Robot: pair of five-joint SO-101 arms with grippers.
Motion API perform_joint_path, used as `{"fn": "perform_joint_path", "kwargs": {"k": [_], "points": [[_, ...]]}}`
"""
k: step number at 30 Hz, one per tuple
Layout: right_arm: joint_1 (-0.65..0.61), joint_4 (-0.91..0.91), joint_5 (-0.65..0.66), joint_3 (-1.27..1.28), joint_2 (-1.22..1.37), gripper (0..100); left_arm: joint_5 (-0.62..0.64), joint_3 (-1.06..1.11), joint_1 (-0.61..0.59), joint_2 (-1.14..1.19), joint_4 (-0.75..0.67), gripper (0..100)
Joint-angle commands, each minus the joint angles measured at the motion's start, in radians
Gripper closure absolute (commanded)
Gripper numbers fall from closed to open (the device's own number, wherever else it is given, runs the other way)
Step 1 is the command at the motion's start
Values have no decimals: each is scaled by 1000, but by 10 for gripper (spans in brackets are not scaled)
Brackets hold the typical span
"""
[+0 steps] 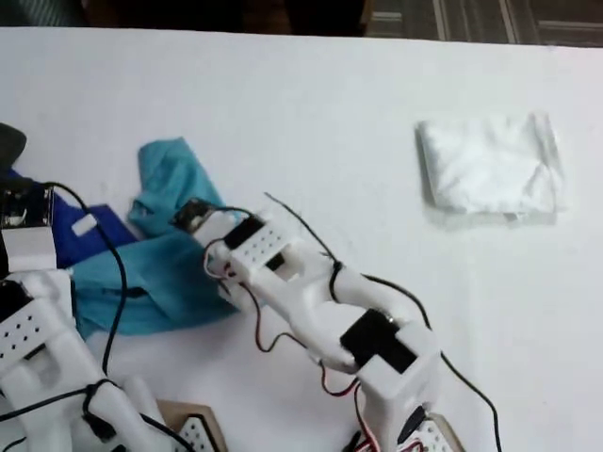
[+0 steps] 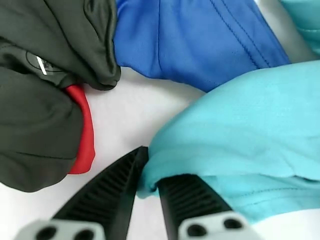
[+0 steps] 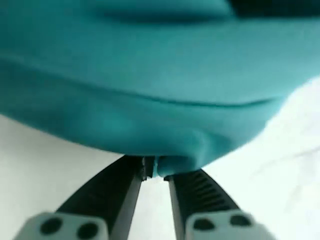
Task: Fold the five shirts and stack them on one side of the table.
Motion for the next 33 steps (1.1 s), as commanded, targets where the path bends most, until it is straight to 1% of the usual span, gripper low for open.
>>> {"fn": "perform_joint_path", "kwargs": {"k": [1, 4, 7, 12, 15, 16, 19, 24, 30, 33], "points": [[56, -10, -8, -46, -18, 979, 12, -10, -5, -14, -20, 974], [105, -12, 0, -49, -85, 981, 15, -12, -3, -14, -20, 974], [142, -10, 0, -49, -180, 981, 18, -12, 37, -14, -20, 974], [219, -10, 3, -44, -340, 981, 20, -65, 186, -14, -12, 974], [311, -10, 8, -48, -423, 981, 21, -163, 269, -14, -9, 974], [344, -10, 29, -48, -453, 981, 21, -202, 296, -14, 0, 974], [450, -8, 86, -49, -545, 981, 21, -331, 381, -14, 68, 974], [615, -8, 94, -49, -714, 981, 21, -530, 503, -14, 169, 974], [725, 19, 95, -49, -892, 981, 21, -730, 632, -14, 252, 973], [765, 18, 133, -49, -983, 981, 21, -842, 713, -14, 318, 972]]}}
